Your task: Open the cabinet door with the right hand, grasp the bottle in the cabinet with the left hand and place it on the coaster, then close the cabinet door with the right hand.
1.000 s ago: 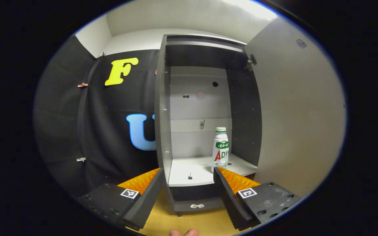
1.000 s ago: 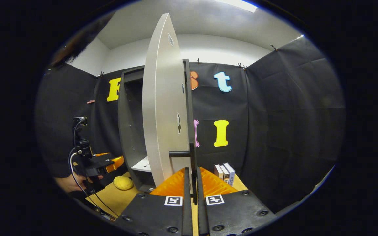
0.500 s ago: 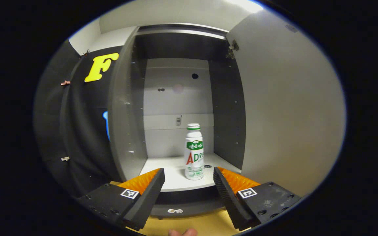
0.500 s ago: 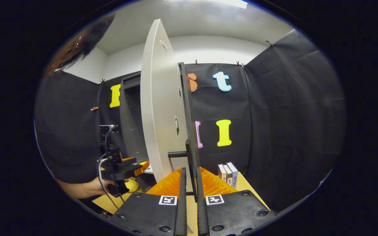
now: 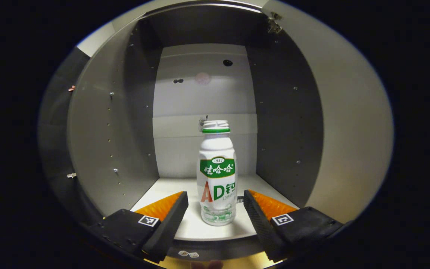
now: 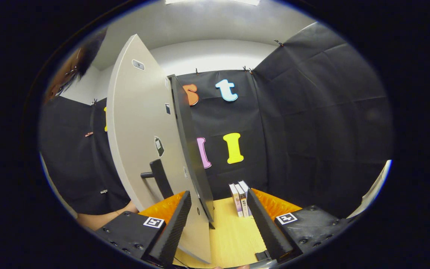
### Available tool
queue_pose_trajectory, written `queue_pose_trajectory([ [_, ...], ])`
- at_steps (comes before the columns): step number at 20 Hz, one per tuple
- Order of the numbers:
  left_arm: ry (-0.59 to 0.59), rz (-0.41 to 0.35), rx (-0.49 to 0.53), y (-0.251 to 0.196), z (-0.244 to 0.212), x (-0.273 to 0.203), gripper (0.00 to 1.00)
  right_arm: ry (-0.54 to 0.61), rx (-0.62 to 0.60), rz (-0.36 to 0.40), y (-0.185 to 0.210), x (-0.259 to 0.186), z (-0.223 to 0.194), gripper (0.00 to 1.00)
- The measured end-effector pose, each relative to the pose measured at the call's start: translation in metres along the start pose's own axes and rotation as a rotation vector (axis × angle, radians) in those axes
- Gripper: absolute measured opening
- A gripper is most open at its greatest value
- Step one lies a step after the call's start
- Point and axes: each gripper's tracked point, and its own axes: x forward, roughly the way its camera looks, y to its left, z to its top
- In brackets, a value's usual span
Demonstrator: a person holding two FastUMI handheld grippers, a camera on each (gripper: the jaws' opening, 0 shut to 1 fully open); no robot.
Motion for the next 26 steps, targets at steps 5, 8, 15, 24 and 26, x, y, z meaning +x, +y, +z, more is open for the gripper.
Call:
queue_pose_trajectory([
  [5, 0.017, 0.006, -0.049, -0.003, -0.011, 0.038, 0.94, -0.021, -0.028, -0.01, -0.008, 0.012, 0.006, 0.86],
  [8, 0.008, 0.006, -0.04, 0.003, -0.007, 0.037, 0.79, -0.055, -0.093, -0.034, -0.008, 0.02, 0.008, 0.98],
  [15, -0.032, -0.04, -0.078, 0.041, 0.006, -0.037, 0.78, -0.071, -0.113, -0.073, 0.0, 0.025, 0.012, 0.98],
  [24, -0.108, -0.114, -0.073, 0.099, -0.004, -0.175, 0.77, -0.089, -0.129, -0.11, 0.011, 0.01, 0.012, 0.98],
  [26, -0.108, -0.09, -0.066, 0.122, -0.024, -0.2, 0.77, -0.103, -0.135, -0.119, 0.015, 0.006, 0.014, 1.0],
])
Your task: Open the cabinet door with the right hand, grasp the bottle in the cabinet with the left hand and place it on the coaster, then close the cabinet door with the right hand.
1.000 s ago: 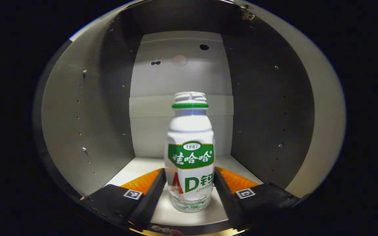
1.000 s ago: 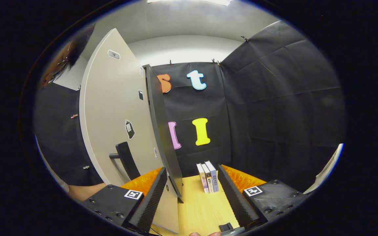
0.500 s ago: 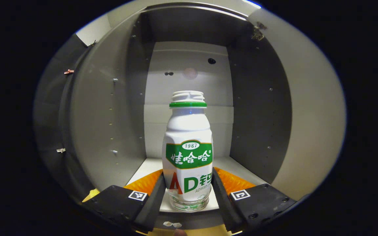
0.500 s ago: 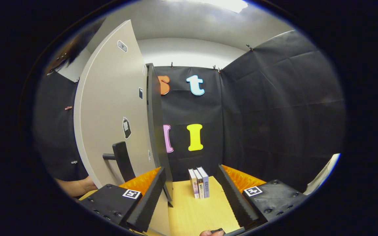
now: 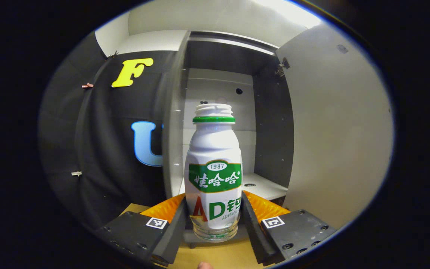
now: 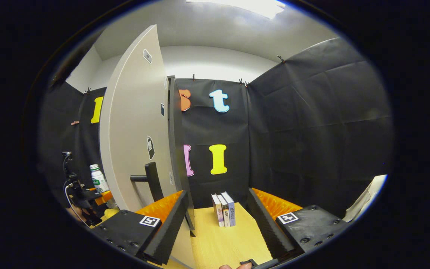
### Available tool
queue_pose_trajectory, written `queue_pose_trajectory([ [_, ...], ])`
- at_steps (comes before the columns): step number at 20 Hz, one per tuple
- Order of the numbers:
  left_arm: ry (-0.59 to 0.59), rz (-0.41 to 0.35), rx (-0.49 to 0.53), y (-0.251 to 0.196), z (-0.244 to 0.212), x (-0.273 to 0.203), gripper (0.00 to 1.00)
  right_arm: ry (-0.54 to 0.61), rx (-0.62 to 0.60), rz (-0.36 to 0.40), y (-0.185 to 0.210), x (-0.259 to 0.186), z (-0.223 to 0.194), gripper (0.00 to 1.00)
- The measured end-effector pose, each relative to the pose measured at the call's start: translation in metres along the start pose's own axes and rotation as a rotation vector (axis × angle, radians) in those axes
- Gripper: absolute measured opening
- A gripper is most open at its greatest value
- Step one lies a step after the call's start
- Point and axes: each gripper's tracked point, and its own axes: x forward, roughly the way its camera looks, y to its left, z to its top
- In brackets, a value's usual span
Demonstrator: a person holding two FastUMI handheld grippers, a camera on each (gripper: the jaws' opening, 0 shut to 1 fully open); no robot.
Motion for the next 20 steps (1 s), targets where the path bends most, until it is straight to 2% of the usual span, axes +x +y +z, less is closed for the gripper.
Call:
queue_pose_trajectory([
  [2, 0.006, 0.024, -0.002, 0.023, -0.018, -0.027, 0.78, 0.003, -0.004, -0.004, 0.005, -0.003, -0.002, 0.98],
  [5, 0.005, 0.02, 0.016, 0.047, -0.045, -0.059, 0.77, 0.008, 0.002, -0.016, 0.009, -0.01, -0.002, 0.98],
  [13, 0.024, -0.138, 0.034, 0.063, -0.148, -0.126, 0.77, 0.001, 0.017, -0.049, 0.012, -0.015, 0.003, 0.98],
  [20, 0.144, -0.225, 0.013, 0.063, -0.248, -0.158, 0.78, -0.029, -0.041, -0.098, 0.008, -0.016, 0.012, 0.98],
])
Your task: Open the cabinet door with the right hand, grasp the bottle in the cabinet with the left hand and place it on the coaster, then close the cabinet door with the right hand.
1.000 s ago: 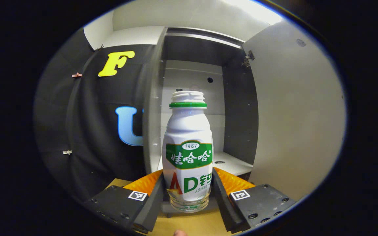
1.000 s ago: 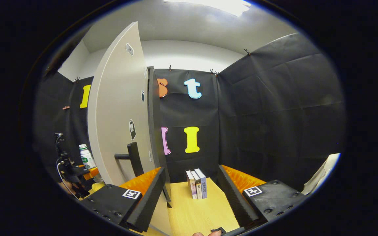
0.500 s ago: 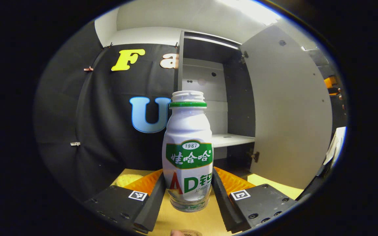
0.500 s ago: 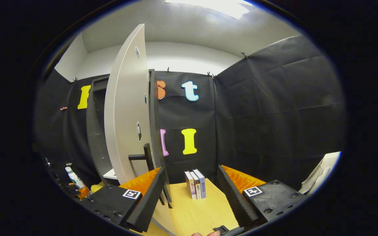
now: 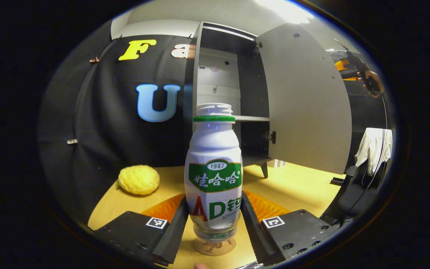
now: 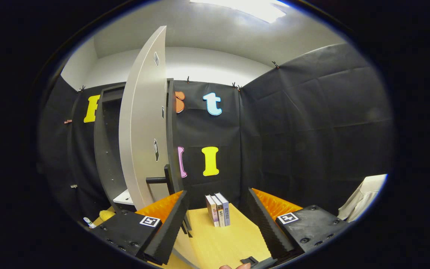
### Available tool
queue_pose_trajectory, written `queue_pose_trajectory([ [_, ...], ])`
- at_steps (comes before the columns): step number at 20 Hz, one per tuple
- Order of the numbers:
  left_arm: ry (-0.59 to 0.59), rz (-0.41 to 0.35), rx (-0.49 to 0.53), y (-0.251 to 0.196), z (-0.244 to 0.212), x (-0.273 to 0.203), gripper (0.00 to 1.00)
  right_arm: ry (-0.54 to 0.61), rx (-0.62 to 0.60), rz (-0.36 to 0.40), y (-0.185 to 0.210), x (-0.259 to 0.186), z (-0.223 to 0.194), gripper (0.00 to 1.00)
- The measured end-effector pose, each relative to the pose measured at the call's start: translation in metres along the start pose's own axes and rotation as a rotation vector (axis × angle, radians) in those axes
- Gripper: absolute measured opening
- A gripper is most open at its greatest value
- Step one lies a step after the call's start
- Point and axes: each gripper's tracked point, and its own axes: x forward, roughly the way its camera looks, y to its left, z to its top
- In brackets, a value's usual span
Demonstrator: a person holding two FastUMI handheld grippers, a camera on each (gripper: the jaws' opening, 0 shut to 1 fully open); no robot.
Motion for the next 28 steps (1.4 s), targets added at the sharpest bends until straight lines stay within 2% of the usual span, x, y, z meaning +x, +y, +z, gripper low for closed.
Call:
queue_pose_trajectory([
  [3, 0.021, -0.041, -0.002, -0.005, -0.025, 0.003, 0.78, -0.023, 0.019, -0.033, -0.006, 0.008, 0.007, 0.98],
  [9, 0.012, -0.074, -0.022, -0.004, -0.056, 0.018, 0.78, -0.002, -0.058, -0.055, -0.004, 0.011, -0.003, 0.96],
  [12, 0.007, -0.107, -0.001, -0.011, -0.063, 0.024, 0.79, 0.011, -0.027, -0.071, -0.007, 0.013, -0.005, 0.96],
  [18, 0.029, -0.098, 0.019, -0.011, -0.08, 0.027, 0.82, 0.023, 0.002, -0.096, -0.016, 0.011, -0.005, 0.96],
  [22, 0.058, -0.107, 0.026, -0.012, -0.086, 0.02, 0.94, 0.03, 0.006, -0.085, -0.013, 0.012, -0.008, 0.98],
  [28, 0.119, -0.097, 0.004, -0.009, -0.093, -0.011, 0.94, 0.033, 0.0, -0.072, -0.007, 0.013, -0.011, 0.98],
])
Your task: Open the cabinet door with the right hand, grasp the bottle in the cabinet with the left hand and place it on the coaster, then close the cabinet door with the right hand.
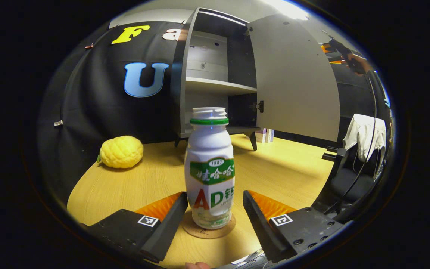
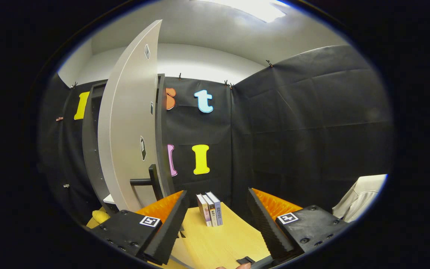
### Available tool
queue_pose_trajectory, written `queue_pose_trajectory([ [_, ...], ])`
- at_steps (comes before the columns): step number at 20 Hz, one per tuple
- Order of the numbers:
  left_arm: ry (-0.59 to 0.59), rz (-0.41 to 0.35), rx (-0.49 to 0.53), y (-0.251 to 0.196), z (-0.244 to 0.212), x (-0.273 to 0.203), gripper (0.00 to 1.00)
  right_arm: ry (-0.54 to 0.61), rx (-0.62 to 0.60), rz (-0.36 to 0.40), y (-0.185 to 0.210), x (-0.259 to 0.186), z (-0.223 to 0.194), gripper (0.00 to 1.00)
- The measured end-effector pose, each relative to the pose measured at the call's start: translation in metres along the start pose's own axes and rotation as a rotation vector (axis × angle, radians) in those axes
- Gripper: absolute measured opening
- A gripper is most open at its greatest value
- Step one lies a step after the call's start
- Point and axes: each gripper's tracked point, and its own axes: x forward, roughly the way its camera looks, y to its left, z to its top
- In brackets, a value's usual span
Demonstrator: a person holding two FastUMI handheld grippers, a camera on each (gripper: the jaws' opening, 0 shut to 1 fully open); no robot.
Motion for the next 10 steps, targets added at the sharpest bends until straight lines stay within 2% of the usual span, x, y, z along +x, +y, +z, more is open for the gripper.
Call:
queue_pose_trajectory([
  [2, 0.01, 0.016, -0.021, 0.0, 0.006, -0.017, 0.94, 0.008, 0.006, 0.008, 0.002, 0.0, -0.002, 0.98],
  [3, 0.011, 0.024, -0.03, 0.001, 0.013, -0.026, 0.94, 0.01, 0.008, 0.011, 0.003, 0.001, -0.002, 0.91],
  [4, 0.012, 0.038, -0.034, 0.002, 0.022, -0.036, 0.94, 0.01, 0.008, 0.016, 0.005, 0.0, -0.001, 0.98],
  [6, 0.013, 0.073, -0.055, 0.009, 0.045, -0.056, 0.94, 0.01, 0.006, 0.031, 0.011, 0.0, -0.003, 0.98],
  [8, 0.015, 0.107, -0.089, 0.017, 0.075, -0.07, 0.94, 0.014, 0.012, 0.039, 0.015, -0.002, -0.003, 0.95],
  [9, 0.012, 0.12, -0.103, 0.019, 0.091, -0.076, 0.94, 0.021, 0.026, 0.049, 0.02, -0.003, -0.004, 0.89],
  [10, 0.002, 0.136, -0.108, 0.022, 0.11, -0.081, 0.94, 0.026, 0.041, 0.064, 0.027, -0.005, -0.006, 0.97],
])
